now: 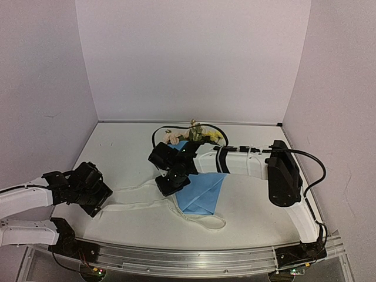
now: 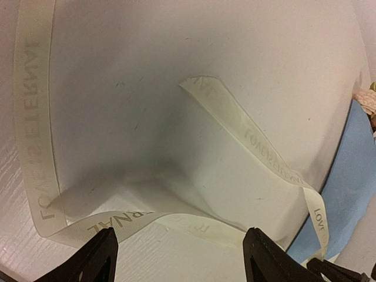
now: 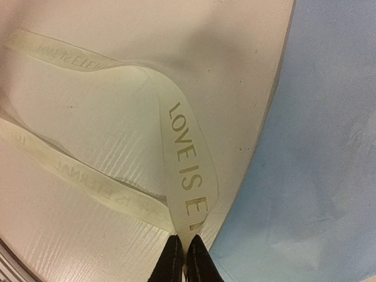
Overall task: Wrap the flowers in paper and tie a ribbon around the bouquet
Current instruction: Pick up the right side of the ribbon from the center of the board.
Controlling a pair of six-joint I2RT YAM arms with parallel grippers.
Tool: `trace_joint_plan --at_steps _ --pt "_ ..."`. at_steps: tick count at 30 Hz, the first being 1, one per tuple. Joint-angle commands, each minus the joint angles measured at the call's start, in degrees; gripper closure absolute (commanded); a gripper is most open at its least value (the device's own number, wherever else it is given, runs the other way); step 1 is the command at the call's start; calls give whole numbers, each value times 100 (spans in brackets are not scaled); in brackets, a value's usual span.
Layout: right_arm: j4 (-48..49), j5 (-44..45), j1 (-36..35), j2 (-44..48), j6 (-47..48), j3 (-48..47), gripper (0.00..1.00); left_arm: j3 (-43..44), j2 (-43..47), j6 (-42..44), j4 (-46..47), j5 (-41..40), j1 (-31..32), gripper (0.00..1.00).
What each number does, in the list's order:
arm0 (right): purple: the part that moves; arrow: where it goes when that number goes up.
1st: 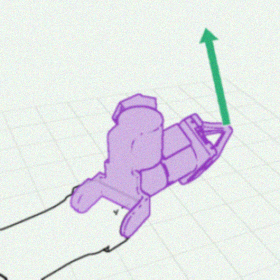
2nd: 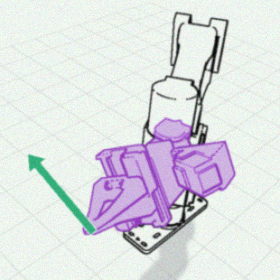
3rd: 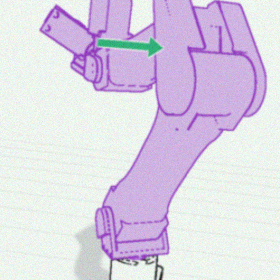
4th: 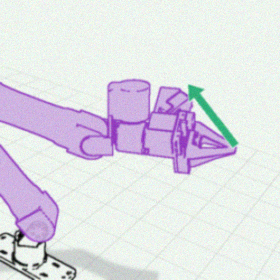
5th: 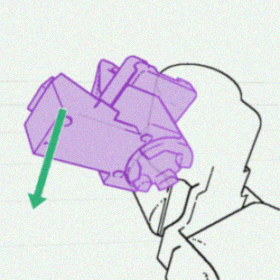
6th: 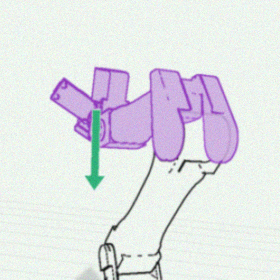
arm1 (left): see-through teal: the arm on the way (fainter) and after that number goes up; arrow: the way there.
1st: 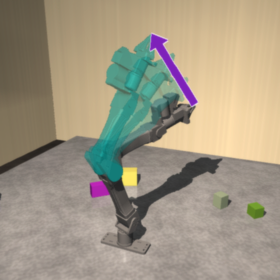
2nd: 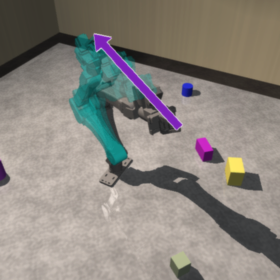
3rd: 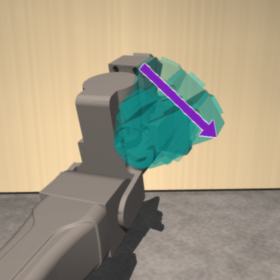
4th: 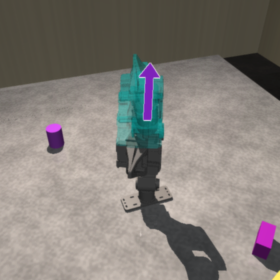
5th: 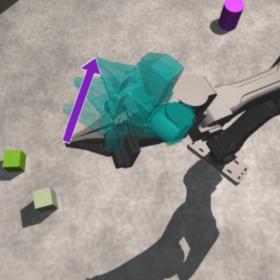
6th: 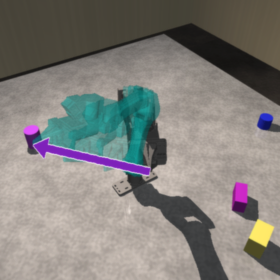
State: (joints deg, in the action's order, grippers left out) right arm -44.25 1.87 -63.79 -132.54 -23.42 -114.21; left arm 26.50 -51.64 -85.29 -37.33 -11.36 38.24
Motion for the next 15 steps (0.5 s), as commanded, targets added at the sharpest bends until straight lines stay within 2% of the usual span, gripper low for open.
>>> trace_joint_plan --at_steps 1,4,10,15 --pt "-40 174 -23 335 -190 27 98 -7 212 -613 -233 323 -27 25" --pt "-40 386 -20 493 -236 112 100 9 145 -793 -379 335 -22 26" --pt "-40 684 7 907 -252 344 100 287 -238 -1362 -1247 220 -27 24" --pt "-22 770 53 1239 -249 632 100 188 -356 -1653 -1174 93 -25 22"
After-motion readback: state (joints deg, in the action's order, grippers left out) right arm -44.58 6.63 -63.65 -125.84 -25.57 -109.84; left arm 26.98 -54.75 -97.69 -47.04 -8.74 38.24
